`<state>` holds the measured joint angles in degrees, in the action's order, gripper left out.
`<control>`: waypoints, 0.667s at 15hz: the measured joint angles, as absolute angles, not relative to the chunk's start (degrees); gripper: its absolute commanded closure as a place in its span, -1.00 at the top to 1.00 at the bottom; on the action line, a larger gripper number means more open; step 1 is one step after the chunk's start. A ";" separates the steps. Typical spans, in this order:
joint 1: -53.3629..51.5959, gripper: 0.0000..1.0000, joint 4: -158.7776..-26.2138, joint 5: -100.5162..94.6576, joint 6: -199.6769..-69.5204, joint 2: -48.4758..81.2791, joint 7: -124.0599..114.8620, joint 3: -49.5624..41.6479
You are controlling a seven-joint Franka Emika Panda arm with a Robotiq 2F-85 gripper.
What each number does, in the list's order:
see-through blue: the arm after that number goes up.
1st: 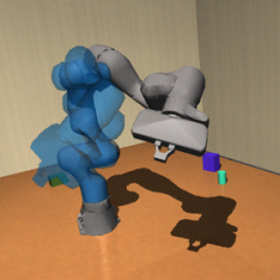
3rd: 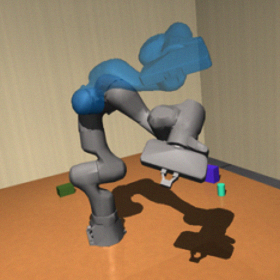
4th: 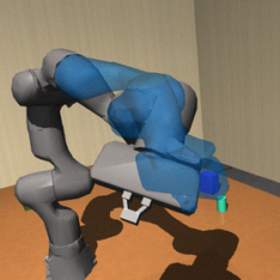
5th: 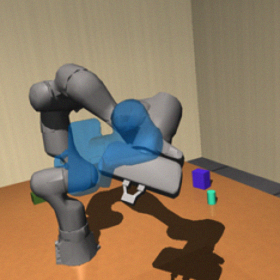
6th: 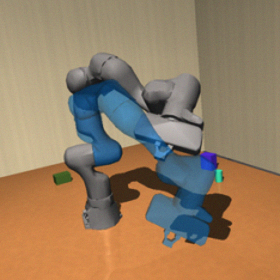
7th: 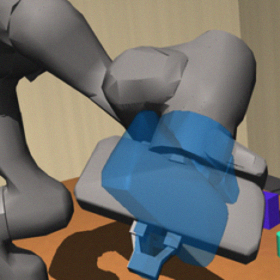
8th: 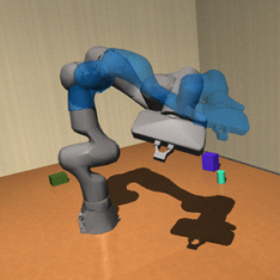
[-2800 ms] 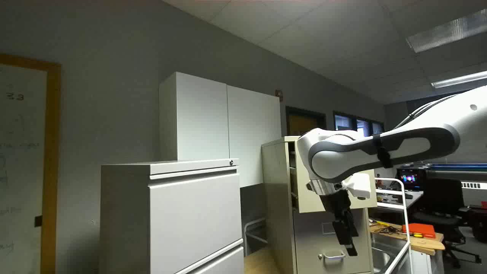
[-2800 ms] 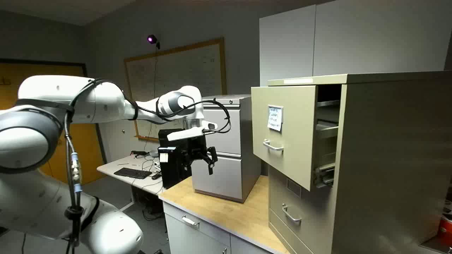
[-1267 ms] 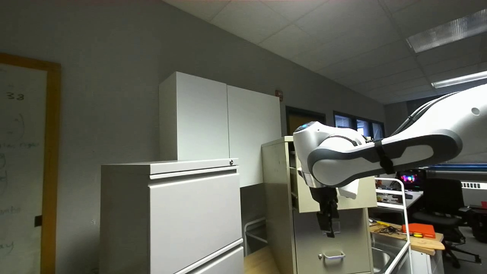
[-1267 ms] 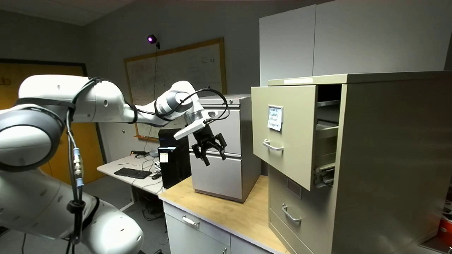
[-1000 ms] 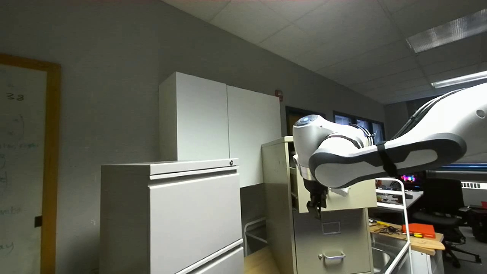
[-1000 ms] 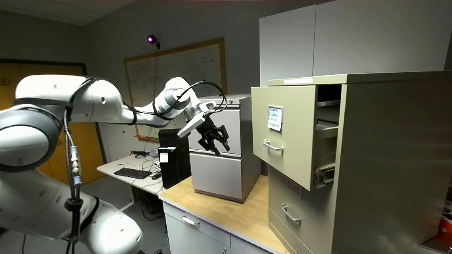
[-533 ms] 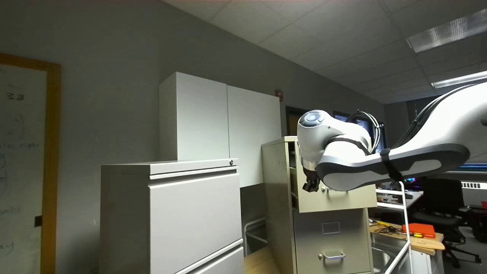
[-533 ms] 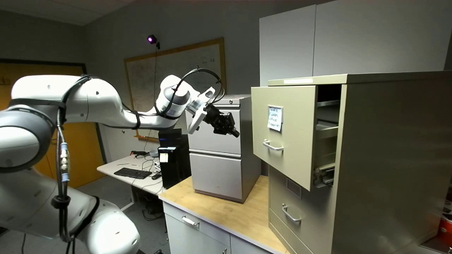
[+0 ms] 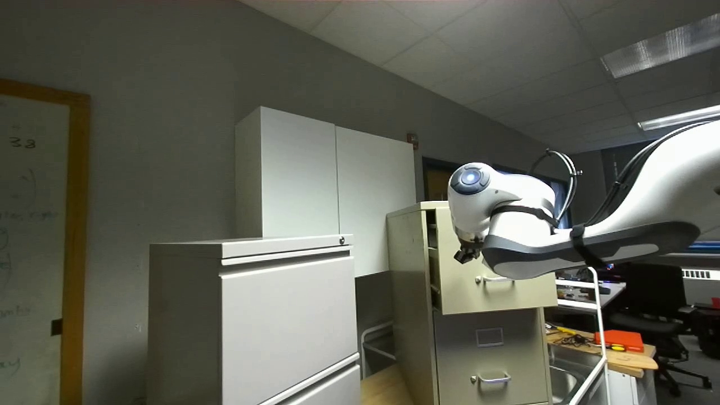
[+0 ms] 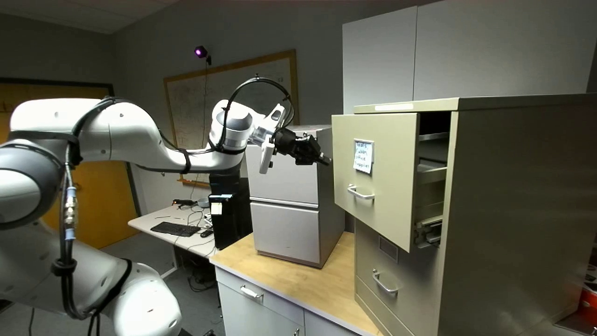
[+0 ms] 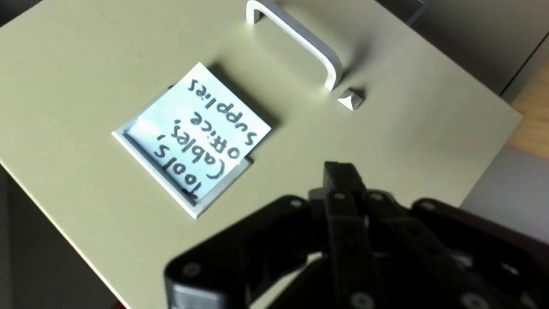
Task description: Close the top drawer of the cabinet to the right.
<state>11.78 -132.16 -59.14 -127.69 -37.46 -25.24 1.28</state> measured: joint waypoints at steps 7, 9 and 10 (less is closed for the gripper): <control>11.74 -1.00 -130.81 -60.98 -132.21 -36.26 -29.31 0.09; 11.73 -1.00 -129.95 -60.98 -134.38 -34.99 -29.54 -0.73; 11.74 -1.00 -129.41 -60.98 -135.56 -34.13 -29.68 -1.25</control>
<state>11.74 -129.41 -60.98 -135.56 -34.13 -29.68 -1.25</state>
